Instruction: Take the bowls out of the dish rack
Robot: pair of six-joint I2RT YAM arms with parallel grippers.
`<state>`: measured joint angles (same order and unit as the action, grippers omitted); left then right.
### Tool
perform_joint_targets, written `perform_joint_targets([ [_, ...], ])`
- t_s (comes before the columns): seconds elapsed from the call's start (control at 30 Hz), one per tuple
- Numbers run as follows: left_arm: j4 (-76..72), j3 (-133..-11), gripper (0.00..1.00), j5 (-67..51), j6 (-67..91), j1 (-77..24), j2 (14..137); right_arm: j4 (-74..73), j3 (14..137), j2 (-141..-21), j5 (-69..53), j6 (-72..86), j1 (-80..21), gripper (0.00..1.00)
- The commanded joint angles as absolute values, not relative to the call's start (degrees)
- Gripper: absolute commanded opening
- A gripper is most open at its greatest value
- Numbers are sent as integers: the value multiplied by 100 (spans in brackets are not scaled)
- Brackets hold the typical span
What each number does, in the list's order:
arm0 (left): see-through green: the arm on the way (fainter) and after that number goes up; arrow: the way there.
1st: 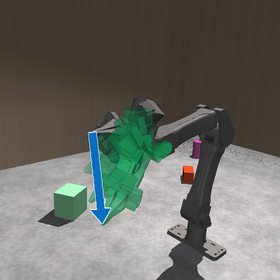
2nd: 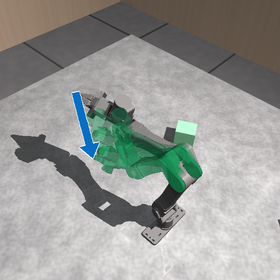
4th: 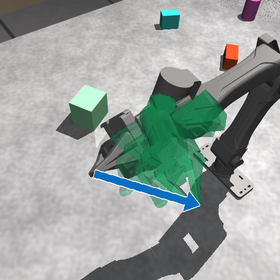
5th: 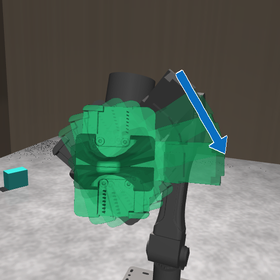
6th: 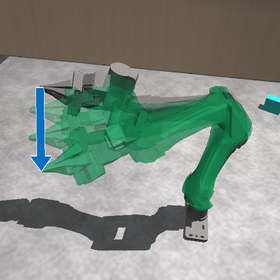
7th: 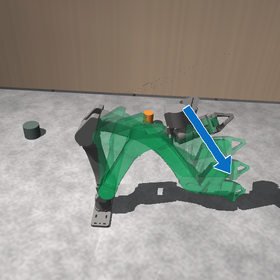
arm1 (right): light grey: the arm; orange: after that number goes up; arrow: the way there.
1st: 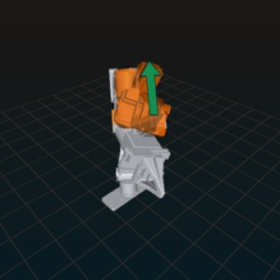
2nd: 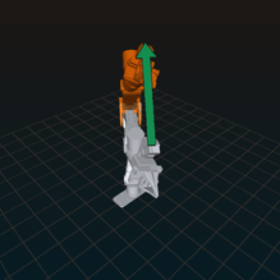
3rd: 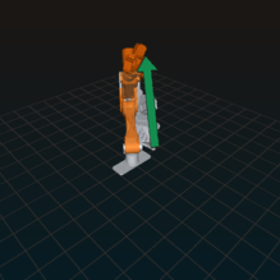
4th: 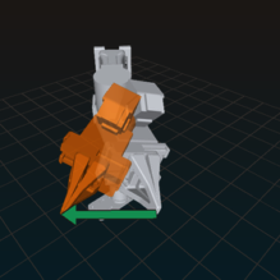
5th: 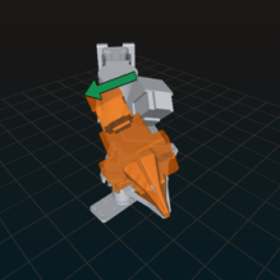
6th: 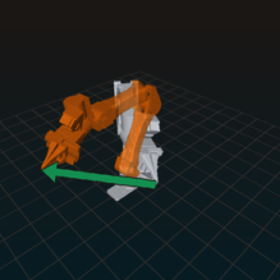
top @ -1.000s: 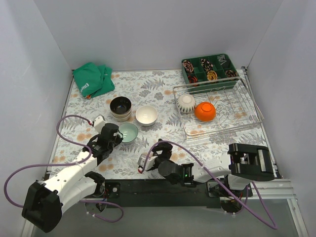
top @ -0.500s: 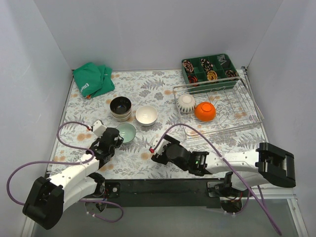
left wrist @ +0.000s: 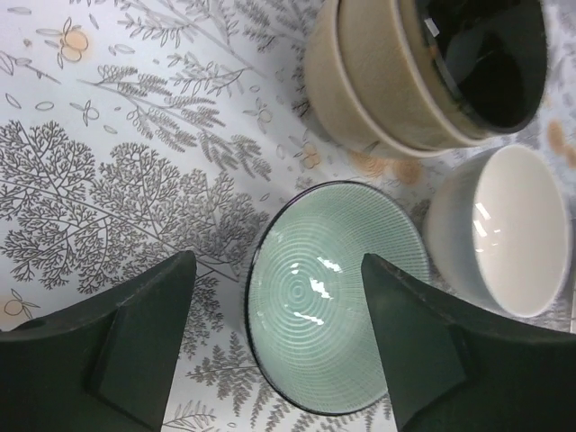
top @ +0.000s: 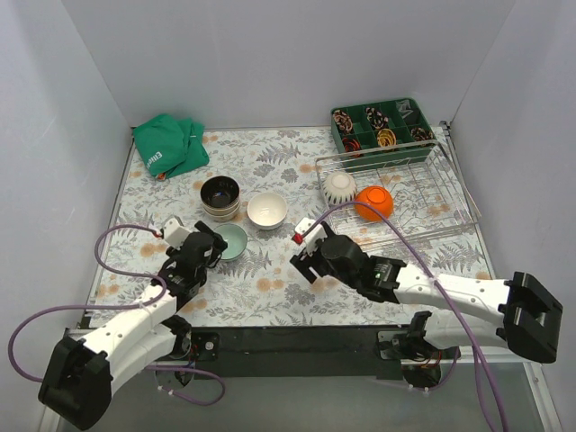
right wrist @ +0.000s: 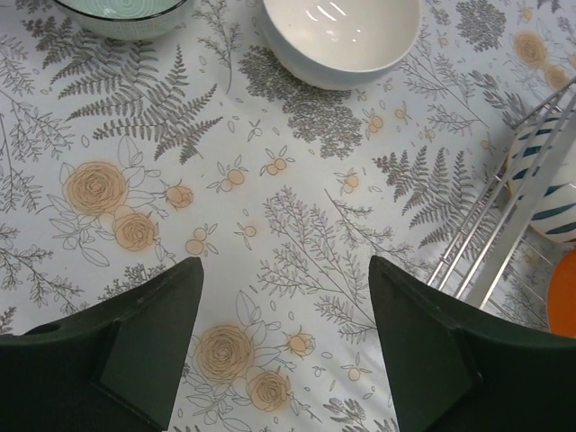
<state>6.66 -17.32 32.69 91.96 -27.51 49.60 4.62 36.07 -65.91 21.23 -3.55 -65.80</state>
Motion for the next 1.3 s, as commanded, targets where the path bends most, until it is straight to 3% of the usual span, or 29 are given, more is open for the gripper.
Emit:
perform_joint_targets([
  [0.0, 1360, -2223, 80, 3551, 9238, -2751, 4290, 1, 4069, -6232, 2083, -228, -6180, 82],
  [0.17, 1854, -2934, 98, 3586, 8685, -2760, 3596, -579, 4420, -6082, 2372, -369, -5583, 82],
  [0.43, 1951, -3647, 98, 3472, 6955, -2760, 3077, -888, 4746, -6170, 2672, -738, -4335, 82],
  [0.67, 1670, -3341, 98, 3446, 6232, -2760, 2444, -642, 4860, -6591, 2348, -1439, -3219, 82],
  [1.27, 1705, -3094, 98, 3129, 6152, -2760, 2250, 396, 4886, -8243, 2250, -3656, -2953, 84],
])
